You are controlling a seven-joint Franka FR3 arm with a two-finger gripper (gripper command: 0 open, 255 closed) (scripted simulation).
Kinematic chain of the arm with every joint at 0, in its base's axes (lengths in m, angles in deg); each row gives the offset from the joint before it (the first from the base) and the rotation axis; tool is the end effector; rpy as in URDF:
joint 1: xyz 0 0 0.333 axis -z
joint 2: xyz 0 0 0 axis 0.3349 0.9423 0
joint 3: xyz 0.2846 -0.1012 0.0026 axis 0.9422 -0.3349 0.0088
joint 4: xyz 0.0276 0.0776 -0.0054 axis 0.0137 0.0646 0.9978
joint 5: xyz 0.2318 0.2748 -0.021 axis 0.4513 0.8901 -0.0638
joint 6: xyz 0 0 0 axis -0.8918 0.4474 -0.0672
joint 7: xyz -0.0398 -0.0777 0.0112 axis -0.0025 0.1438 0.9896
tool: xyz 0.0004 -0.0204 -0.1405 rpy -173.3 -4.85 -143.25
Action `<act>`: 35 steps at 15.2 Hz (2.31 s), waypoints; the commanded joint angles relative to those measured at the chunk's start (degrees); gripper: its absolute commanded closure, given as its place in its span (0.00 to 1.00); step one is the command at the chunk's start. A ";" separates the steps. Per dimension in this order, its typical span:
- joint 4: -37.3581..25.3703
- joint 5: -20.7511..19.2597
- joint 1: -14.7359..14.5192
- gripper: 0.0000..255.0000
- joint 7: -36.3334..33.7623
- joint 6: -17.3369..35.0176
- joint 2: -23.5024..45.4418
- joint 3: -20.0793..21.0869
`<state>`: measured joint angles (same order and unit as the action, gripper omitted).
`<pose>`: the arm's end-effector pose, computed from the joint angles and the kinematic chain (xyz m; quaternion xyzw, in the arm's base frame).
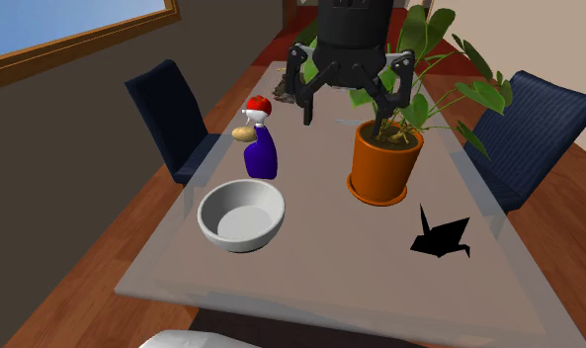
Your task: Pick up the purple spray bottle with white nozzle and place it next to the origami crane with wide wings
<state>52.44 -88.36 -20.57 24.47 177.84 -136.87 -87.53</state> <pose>0.2778 -0.0061 0.5582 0.9994 -0.0131 0.0322 0.0021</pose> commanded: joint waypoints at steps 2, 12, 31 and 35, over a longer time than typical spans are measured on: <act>1.37 0.71 0.18 0.00 -3.04 1.17 -0.72 1.91; 7.15 7.05 3.00 0.00 -33.82 13.60 1.68 23.13; -23.95 -40.64 26.48 0.00 -117.98 9.65 66.48 72.55; -36.16 -47.84 10.55 0.00 -126.85 2.83 77.57 59.71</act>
<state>19.19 -134.05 -6.80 -99.85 182.41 -62.25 -25.37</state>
